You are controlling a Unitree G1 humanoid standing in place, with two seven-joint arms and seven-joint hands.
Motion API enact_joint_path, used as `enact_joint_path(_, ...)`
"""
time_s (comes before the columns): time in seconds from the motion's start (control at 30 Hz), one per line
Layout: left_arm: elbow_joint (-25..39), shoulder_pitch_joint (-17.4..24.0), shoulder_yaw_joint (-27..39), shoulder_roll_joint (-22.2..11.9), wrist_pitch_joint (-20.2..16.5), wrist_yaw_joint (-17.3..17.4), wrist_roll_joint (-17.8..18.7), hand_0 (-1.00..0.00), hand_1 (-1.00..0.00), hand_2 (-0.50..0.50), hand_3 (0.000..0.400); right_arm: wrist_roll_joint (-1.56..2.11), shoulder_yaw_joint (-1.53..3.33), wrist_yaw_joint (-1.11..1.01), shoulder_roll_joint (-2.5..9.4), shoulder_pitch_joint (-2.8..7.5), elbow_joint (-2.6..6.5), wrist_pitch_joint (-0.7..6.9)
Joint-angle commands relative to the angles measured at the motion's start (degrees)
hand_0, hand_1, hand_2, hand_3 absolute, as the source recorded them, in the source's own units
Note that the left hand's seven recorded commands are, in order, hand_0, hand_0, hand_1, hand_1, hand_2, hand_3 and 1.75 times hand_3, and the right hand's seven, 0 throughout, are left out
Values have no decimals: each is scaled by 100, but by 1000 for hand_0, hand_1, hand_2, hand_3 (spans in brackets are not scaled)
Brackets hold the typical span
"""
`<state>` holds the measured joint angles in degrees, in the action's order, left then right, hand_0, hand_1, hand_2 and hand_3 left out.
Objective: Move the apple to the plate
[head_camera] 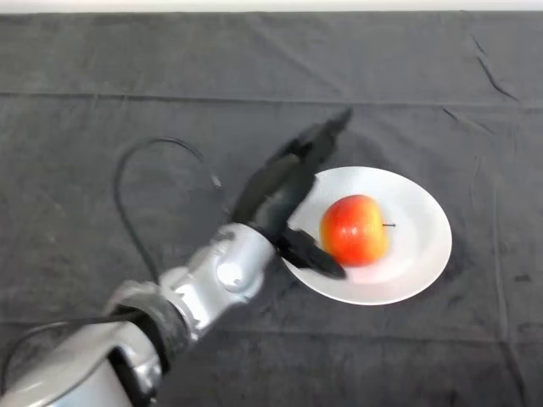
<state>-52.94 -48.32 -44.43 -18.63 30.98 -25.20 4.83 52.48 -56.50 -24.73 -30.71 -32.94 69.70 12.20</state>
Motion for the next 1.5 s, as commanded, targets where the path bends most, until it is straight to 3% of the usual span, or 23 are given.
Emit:
enact_joint_path(0.03,347,141,216,-360,180,-123,116,0,0,0,0,86,-11,24,-37,-54,-103,-62)
enact_joint_path(0.43,1442,1269,1377,-1360,762,-526,166,0,0,0,0,83,-5,32,-27,-47,-125,-62)
enact_joint_path(0.63,1639,1843,2026,-1787,1159,-649,243,0,0,0,0,81,-3,37,-22,-44,-137,-62)
enact_joint_path(1.07,928,2749,3416,-2322,2083,-797,479,0,0,0,0,81,0,44,-19,-40,-148,-60)
enact_joint_path(1.5,-169,3013,4523,-2482,2627,-834,727,0,0,0,0,84,-3,41,-24,-43,-136,-59)
